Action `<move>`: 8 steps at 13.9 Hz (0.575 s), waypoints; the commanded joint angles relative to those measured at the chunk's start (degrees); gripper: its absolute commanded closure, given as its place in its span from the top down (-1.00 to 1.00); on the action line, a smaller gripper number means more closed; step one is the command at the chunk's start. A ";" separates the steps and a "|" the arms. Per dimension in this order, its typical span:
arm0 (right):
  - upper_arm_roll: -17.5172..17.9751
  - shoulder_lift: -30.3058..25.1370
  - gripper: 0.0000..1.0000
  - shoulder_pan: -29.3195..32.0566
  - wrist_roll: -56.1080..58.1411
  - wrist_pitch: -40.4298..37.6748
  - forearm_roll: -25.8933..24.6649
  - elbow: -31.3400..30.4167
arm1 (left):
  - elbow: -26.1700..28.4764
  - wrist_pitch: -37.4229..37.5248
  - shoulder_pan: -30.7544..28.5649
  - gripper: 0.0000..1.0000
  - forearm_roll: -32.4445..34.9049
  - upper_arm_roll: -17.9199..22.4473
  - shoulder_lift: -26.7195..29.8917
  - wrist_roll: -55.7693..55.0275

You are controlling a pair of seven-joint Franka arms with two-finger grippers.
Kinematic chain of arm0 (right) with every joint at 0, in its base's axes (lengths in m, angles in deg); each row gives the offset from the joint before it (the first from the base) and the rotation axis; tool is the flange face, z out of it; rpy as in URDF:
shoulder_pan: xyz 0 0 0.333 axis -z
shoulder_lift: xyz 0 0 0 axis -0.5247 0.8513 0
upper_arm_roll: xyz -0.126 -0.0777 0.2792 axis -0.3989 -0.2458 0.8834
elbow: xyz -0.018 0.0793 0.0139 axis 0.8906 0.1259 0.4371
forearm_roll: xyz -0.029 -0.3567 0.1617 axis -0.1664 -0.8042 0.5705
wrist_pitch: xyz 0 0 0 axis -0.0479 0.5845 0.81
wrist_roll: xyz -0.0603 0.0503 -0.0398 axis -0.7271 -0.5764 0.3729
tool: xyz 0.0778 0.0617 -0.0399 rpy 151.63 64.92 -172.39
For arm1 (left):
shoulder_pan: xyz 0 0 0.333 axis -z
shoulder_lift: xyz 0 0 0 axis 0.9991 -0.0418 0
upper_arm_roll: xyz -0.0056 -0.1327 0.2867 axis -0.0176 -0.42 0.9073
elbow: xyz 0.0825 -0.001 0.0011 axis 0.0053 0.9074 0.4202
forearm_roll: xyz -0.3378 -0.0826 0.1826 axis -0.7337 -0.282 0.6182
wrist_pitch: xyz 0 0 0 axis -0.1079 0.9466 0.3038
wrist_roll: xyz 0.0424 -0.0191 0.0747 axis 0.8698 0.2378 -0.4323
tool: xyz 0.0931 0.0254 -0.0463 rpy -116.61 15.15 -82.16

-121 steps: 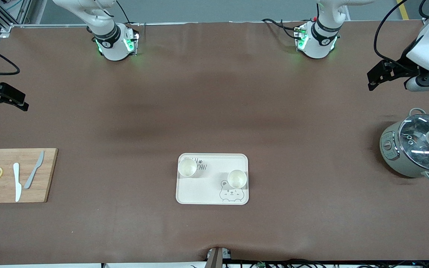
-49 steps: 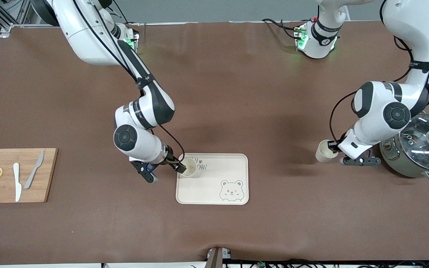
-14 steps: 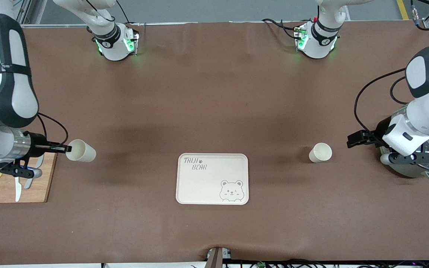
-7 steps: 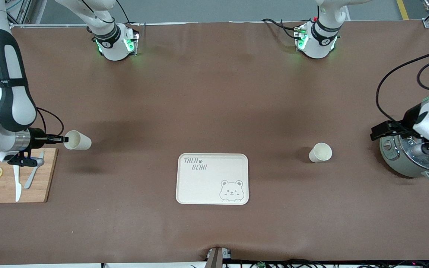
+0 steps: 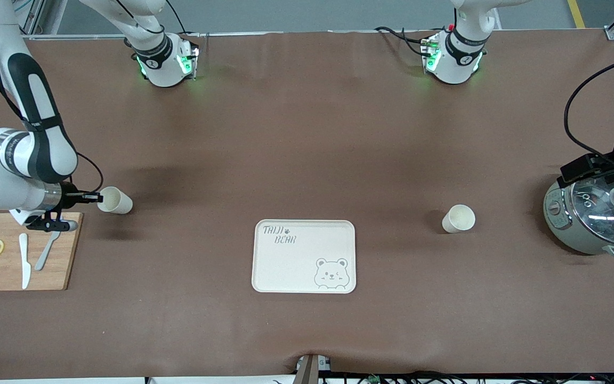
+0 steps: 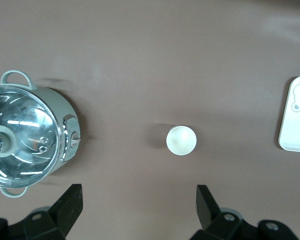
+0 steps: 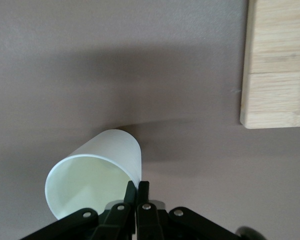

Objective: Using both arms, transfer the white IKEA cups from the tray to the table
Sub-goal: 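Place the cup near the cutting board with the right gripper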

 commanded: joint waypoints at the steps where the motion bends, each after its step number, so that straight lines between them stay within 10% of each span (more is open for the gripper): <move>1: 0.99 -1.40 -0.65 0.85 0.48 0.48 -1.16 -1.22 | -0.14 1.11 -0.44 1.00 1.04 -0.06 1.24 0.65; 4: 1.17 -1.22 1.00 0.94 0.39 0.83 -1.07 -0.52 | -0.14 1.11 -0.17 1.00 1.04 -0.23 1.06 0.66; 8: 1.52 -1.22 1.00 0.50 0.39 -8.19 -0.99 6.49 | 0.12 1.55 -0.35 1.00 1.13 -0.32 2.12 0.13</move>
